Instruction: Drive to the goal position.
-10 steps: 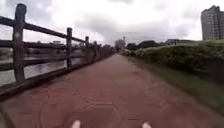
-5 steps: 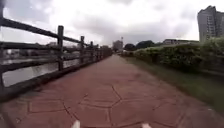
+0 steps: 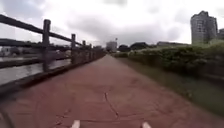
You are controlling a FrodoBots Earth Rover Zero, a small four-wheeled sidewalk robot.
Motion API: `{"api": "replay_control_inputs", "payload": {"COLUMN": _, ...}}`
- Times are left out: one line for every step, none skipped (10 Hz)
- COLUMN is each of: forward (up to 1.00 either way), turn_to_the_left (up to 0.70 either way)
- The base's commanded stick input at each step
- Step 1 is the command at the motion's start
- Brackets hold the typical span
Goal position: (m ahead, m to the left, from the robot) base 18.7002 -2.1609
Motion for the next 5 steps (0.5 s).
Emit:
{"api": "replay_control_inputs", "payload": {"forward": 0.85, "turn_to_the_left": 0.1}}
{"api": "replay_control_inputs", "payload": {"forward": 0.85, "turn_to_the_left": 0.1}}
{"api": "replay_control_inputs", "payload": {"forward": 0.85, "turn_to_the_left": 0.1}}
{"api": "replay_control_inputs", "payload": {"forward": 0.85, "turn_to_the_left": 0.1}}
{"api": "replay_control_inputs", "payload": {"forward": 0.85, "turn_to_the_left": 0.1}}
